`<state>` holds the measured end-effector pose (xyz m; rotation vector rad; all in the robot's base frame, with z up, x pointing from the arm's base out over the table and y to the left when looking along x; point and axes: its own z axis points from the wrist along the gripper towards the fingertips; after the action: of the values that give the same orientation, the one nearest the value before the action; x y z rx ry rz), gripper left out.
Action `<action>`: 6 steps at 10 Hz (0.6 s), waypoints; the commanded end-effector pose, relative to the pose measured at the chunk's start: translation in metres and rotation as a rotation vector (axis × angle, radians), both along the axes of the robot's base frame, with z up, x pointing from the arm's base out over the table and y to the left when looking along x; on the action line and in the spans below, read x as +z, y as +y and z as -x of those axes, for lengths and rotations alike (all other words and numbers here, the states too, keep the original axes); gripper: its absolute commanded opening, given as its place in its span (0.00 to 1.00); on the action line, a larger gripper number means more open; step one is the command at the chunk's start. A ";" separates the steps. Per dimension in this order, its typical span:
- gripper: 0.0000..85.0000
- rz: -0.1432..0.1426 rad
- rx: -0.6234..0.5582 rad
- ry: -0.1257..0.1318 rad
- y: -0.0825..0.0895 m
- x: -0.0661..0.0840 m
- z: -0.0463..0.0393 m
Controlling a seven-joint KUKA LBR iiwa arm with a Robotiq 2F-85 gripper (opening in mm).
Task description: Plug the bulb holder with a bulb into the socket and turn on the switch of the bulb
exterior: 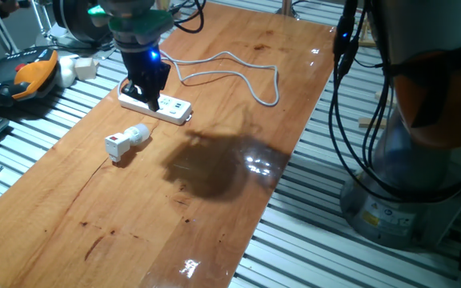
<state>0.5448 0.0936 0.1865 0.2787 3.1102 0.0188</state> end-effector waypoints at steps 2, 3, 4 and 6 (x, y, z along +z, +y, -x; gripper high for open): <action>0.00 -0.025 -0.112 0.014 0.000 0.000 0.0000; 0.00 -0.045 -0.168 0.022 0.000 -0.001 -0.0008; 0.00 -0.046 -0.196 0.021 0.002 -0.004 -0.0047; 0.00 -0.068 -0.279 0.018 0.008 -0.012 -0.0159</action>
<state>0.5623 0.1012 0.1731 0.5882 3.0872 0.1217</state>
